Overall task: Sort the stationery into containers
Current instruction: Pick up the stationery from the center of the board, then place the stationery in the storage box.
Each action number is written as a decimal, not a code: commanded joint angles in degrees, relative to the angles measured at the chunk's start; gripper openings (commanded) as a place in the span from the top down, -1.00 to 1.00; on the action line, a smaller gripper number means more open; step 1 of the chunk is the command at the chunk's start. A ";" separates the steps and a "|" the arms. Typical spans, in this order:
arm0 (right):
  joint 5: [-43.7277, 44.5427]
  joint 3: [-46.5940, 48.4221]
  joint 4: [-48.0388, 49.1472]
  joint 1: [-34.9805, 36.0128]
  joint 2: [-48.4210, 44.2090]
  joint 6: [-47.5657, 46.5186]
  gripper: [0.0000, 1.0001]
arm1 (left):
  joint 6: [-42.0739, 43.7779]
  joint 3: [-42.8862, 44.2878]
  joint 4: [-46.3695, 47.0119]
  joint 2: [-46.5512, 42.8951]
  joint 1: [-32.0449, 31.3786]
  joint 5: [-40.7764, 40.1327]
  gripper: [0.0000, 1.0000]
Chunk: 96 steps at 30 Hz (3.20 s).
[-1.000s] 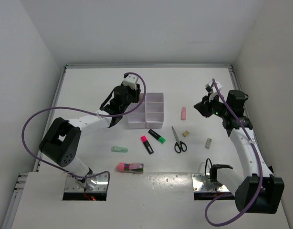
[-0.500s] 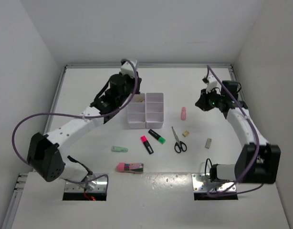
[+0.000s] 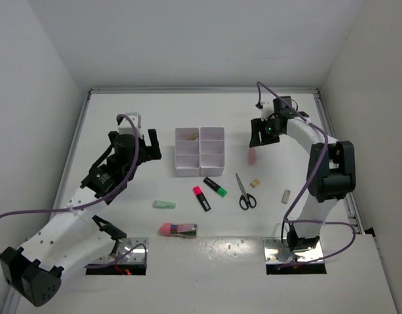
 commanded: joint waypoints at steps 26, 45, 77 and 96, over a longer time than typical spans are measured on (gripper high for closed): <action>19.07 4.72 1.92 8.55 11.94 10.43 -0.08 | -0.55 -5.84 -0.55 -4.38 3.90 0.01 -0.98; 5.82 -0.02 12.36 8.55 -1.75 2.89 1.00 | -0.55 -6.37 0.07 -4.38 3.90 1.24 -0.98; -24.36 20.63 -3.44 19.36 4.30 -68.14 1.00 | -0.02 -6.37 0.07 -1.58 3.90 1.24 -0.98; -17.76 18.26 -1.07 21.56 8.34 -69.37 0.30 | -0.02 -6.37 0.07 -1.57 3.90 2.29 -0.98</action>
